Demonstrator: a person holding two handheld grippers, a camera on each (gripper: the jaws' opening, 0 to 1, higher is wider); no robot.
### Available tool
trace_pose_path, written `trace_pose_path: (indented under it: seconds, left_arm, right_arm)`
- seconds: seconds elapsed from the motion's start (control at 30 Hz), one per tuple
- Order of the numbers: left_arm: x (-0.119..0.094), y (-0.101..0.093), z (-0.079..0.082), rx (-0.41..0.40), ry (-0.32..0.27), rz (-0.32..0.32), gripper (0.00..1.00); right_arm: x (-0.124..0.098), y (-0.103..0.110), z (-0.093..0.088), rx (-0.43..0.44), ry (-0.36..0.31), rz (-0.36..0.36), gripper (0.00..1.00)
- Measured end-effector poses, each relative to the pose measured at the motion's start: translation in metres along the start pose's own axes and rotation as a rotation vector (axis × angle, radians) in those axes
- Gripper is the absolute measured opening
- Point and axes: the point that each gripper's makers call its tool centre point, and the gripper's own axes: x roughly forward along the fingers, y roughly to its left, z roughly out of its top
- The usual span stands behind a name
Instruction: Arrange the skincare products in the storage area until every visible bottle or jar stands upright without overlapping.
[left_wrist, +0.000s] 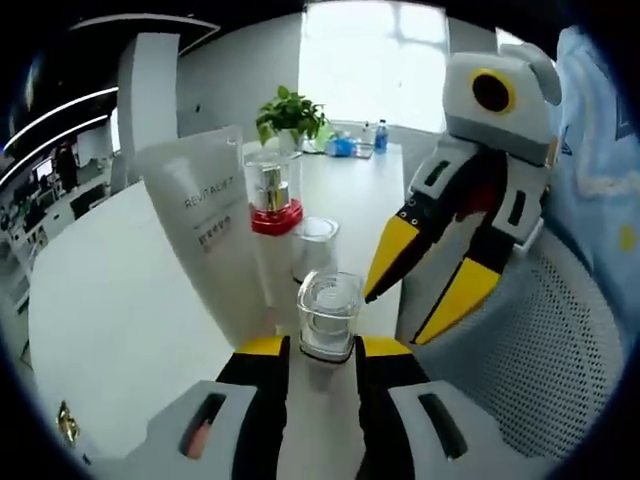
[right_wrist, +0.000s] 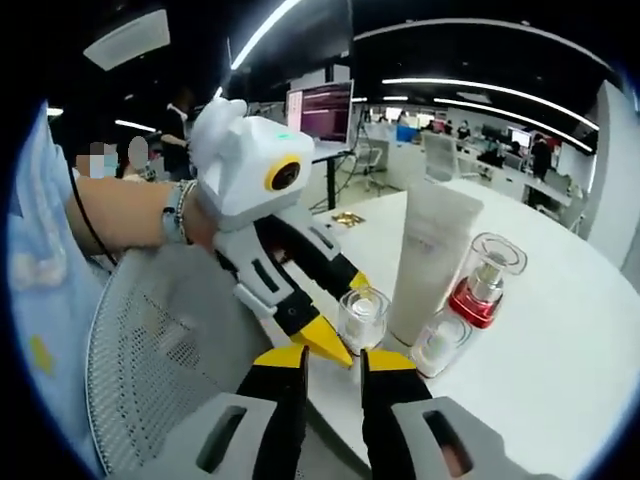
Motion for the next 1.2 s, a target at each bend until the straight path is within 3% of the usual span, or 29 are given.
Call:
trace_pose_path:
  seconds: [0.17, 0.23, 0.33, 0.43, 0.53, 0.73, 1.0, 1.2]
  left_arm:
    - [0.001, 0.008, -0.02, 0.001, 0.103, 0.047, 0.27]
    - [0.003, 0.009, -0.026, 0.003, 0.134, 0.056, 0.25]
    - [0.005, 0.01, -0.024, -0.013, 0.128, 0.076, 0.25]
    - [0.007, 0.013, -0.021, -0.012, 0.116, 0.1, 0.21]
    - [0.009, 0.017, -0.019, -0.022, 0.107, 0.121, 0.16]
    - [0.01, 0.02, -0.018, -0.023, 0.096, 0.148, 0.16]
    - [0.016, 0.014, -0.017, -0.018, 0.085, 0.091, 0.15]
    - [0.022, 0.015, -0.028, 0.038, 0.132, 0.043, 0.15]
  right_arm:
    - [-0.001, -0.003, -0.005, 0.034, 0.026, 0.014, 0.13]
    - [-0.003, -0.012, -0.014, 0.008, 0.072, -0.007, 0.12]
    - [-0.008, -0.039, -0.028, -0.041, 0.139, -0.086, 0.12]
    - [-0.007, -0.055, -0.035, 0.013, 0.173, -0.11, 0.13]
    - [-0.002, -0.059, -0.039, 0.023, 0.19, -0.103, 0.15]
    - [0.005, -0.056, -0.042, -0.034, 0.247, -0.094, 0.17]
    - [0.013, -0.061, -0.038, -0.077, 0.25, -0.109, 0.12]
    - [0.015, -0.061, -0.042, -0.09, 0.238, -0.112, 0.1]
